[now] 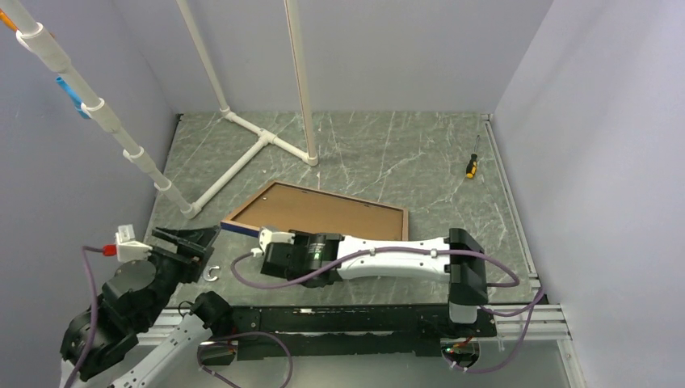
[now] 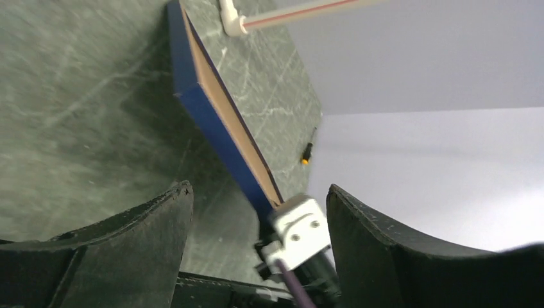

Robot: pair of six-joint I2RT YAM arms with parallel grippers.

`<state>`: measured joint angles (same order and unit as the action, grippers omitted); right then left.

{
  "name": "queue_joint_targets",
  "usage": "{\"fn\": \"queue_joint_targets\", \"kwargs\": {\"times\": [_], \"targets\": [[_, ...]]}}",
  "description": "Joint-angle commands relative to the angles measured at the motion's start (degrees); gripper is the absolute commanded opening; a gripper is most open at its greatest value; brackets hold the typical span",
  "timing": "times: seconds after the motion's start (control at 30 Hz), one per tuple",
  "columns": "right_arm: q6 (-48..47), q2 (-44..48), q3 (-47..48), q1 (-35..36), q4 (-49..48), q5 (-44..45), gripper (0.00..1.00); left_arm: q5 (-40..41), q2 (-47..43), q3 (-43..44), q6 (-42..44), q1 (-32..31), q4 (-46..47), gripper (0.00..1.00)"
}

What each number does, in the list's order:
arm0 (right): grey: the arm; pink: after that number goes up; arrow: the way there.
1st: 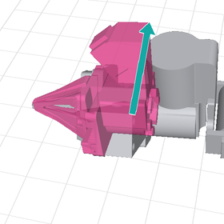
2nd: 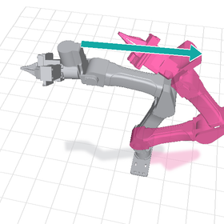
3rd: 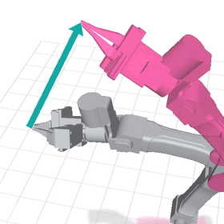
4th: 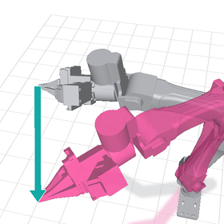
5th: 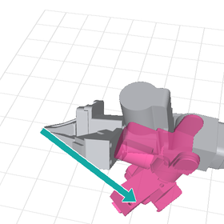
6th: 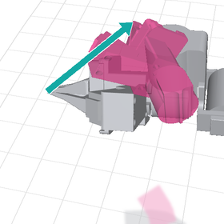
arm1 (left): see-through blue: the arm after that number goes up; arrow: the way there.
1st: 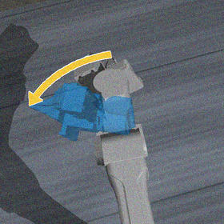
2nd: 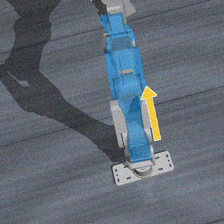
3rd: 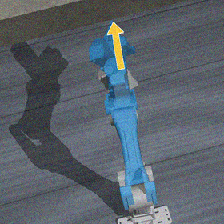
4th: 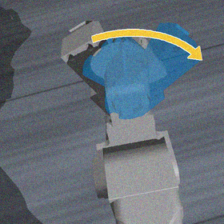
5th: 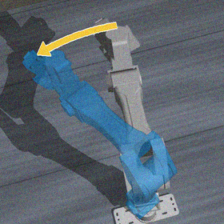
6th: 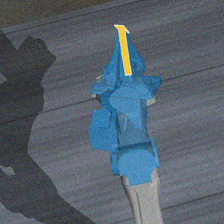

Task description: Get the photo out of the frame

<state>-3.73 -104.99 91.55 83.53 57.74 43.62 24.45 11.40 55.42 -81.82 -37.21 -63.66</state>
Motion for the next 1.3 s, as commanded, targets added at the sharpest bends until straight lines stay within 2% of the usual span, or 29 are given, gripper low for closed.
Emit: {"fn": "queue_joint_targets", "kwargs": {"times": [0.0,0.27,0.53,0.73,0.83,1.27], "targets": [[-0.78,6.01,5.46,-2.59,-1.94,-12.44,0.0,7.47,-0.26,3.78,6.27,-0.2,-8.14,0.78],[-2.27,6.72,11.49,-10.01,0.64,-25.97,0.0,10.24,0.55,8.18,9.15,-0.21,-13.5,0.75],[-1.64,5.62,22.06,-15.09,4.04,-36.21,0.0,9.32,-0.08,7.46,10.35,-0.2,-12.68,0.73],[-0.59,1.48,30.64,-16.95,9.74,-42.44,0.0,9.12,-0.23,8.04,11.14,-0.21,-12.52,0.73],[0.72,1.15,32.09,-18.38,9.5,-46.66,0.0,9.3,-0.41,8.27,10.98,-0.16,-12.97,0.72],[1.08,-9.54,41.22,-30.96,11.36,-59.47,0.0,8.07,-0.07,7.1,11.66,-0.16,-10.66,0.72]]}}
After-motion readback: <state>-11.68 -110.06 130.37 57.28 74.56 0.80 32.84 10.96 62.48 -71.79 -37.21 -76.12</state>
